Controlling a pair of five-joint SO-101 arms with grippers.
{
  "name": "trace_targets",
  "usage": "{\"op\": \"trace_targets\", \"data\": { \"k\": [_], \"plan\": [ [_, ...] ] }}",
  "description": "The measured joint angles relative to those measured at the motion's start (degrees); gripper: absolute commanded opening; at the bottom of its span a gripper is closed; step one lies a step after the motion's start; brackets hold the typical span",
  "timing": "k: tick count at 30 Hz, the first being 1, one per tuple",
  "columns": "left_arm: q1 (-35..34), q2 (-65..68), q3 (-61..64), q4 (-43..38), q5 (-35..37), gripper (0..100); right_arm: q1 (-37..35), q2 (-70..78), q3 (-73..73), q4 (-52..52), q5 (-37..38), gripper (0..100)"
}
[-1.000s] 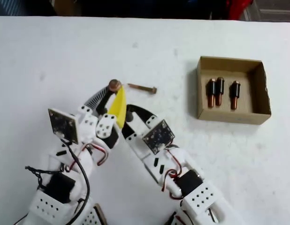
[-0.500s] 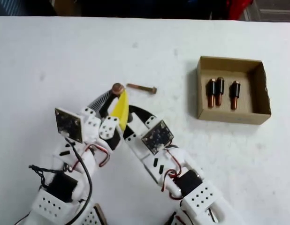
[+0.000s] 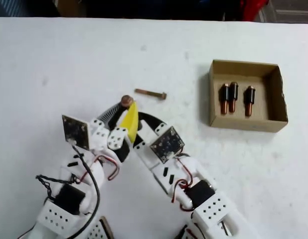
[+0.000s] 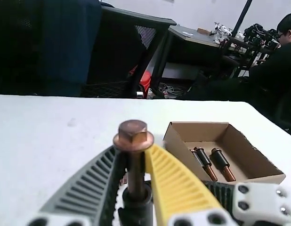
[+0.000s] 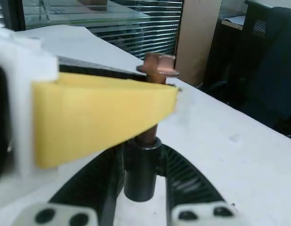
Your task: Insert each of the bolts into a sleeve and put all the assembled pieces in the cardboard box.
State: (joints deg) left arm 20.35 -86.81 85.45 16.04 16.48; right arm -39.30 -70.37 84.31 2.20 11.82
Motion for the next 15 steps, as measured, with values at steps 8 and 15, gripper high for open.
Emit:
{"op": "trace_targets", "data": {
  "k": [8,15],
  "plan": [
    [0.0,0.0,1.1,-0.4,0.0,2,0.0,0.0,0.1,0.0,0.0,1.7],
    [0.1,0.0,3.4,-0.5,0.0,2,0.0,0.1,0.1,0.0,0.0,1.7]
  ]
}}
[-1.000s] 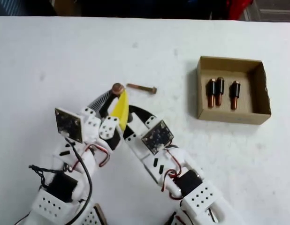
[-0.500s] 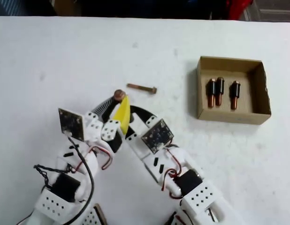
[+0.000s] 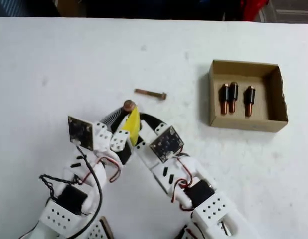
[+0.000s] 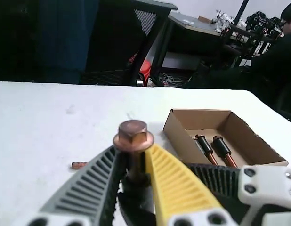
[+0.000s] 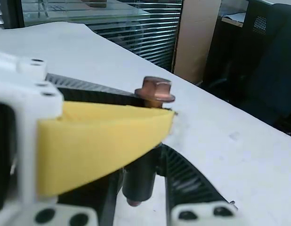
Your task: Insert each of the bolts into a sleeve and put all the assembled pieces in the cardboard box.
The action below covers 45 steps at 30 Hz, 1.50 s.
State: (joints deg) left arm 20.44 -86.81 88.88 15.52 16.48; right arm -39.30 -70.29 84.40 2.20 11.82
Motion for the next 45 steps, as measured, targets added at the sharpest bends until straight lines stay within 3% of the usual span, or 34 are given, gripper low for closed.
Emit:
{"op": "trace_targets", "data": {
  "k": [6,14,28,36,41,45],
  "plan": [
    [0.0,0.0,0.1,0.0,0.0,3,0.0,0.0,0.0,0.0,0.0,1.7],
    [-0.4,0.0,0.2,0.4,0.0,22,0.3,0.0,0.0,0.0,0.3,1.7],
    [-1.2,0.0,0.2,0.4,0.0,22,0.4,-0.1,0.0,0.1,0.3,1.7],
    [-5.9,0.6,-6.9,0.7,-0.1,22,0.4,-0.1,0.0,0.1,0.2,1.7],
    [-6.5,0.5,-14.3,10.3,-2.0,20,3.3,-0.1,0.1,0.1,0.2,1.7],
    [-9.1,0.5,-20.1,20.8,-4.6,5,4.7,-0.1,0.3,0.1,0.2,1.7]
  ]
}}
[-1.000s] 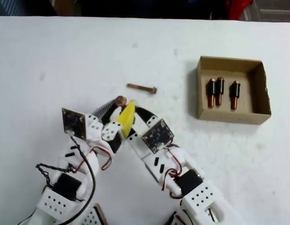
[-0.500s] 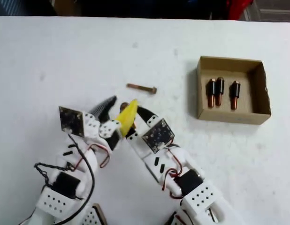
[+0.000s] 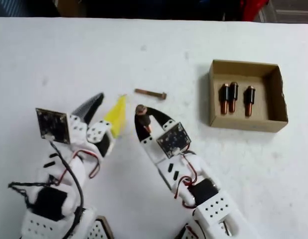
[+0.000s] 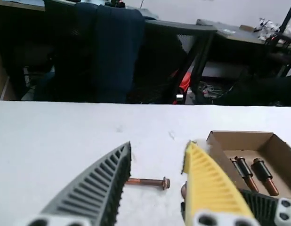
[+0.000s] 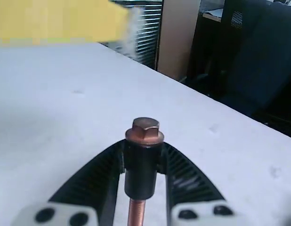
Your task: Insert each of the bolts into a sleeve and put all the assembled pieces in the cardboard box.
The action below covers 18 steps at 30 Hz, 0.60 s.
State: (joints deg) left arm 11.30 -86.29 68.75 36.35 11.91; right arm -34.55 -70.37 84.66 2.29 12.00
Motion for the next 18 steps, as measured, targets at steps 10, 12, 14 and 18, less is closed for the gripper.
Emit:
{"op": "trace_targets", "data": {
  "k": [10,12,14,18],
  "plan": [
    [-7.3,-0.4,-8.4,15.7,-0.4,2,4.4,-0.1,1.3,-0.1,0.1,1.7],
    [-8.0,-0.5,-10.0,18.7,-0.4,2,5.4,-0.1,1.4,-0.1,0.1,1.7],
    [-8.3,-1.0,-11.6,22.6,-0.4,2,6.2,-0.1,1.4,-0.1,0.1,1.7],
    [-8.3,-1.4,-13.6,29.3,-2.3,2,6.9,-0.1,1.5,-0.1,0.1,1.7]
  ]
}}
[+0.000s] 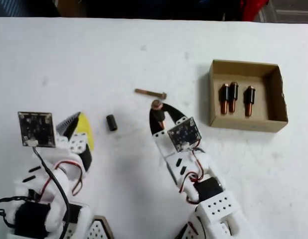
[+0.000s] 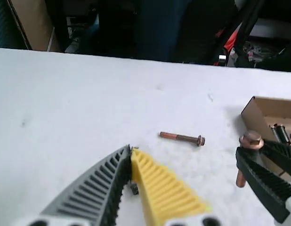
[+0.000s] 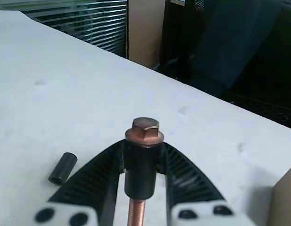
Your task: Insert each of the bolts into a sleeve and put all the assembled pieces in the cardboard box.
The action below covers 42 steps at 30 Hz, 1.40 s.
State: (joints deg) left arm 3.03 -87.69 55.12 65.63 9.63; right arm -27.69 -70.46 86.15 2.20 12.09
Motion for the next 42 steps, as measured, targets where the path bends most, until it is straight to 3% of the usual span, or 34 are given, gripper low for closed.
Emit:
{"op": "trace_targets", "data": {
  "k": [11,16,24,33,42],
  "plan": [
    [-0.2,-14.7,1.2,10.4,-5.9,2,0.4,0.0,0.4,0.0,0.0,1.6],
    [-4.1,-16.6,5.1,11.7,-6.7,2,2.8,0.0,0.4,2.4,0.0,1.6],
    [-10.1,-16.8,12.9,9.3,-6.6,2,9.6,0.0,-5.0,14.9,0.0,1.6],
    [-10.2,-16.8,24.2,7.1,-6.7,3,21.5,0.0,-15.1,29.5,0.0,1.7],
    [-10.2,-16.7,33.0,7.1,-6.7,3,26.4,0.0,-33.0,47.2,0.0,1.7]
  ]
}}
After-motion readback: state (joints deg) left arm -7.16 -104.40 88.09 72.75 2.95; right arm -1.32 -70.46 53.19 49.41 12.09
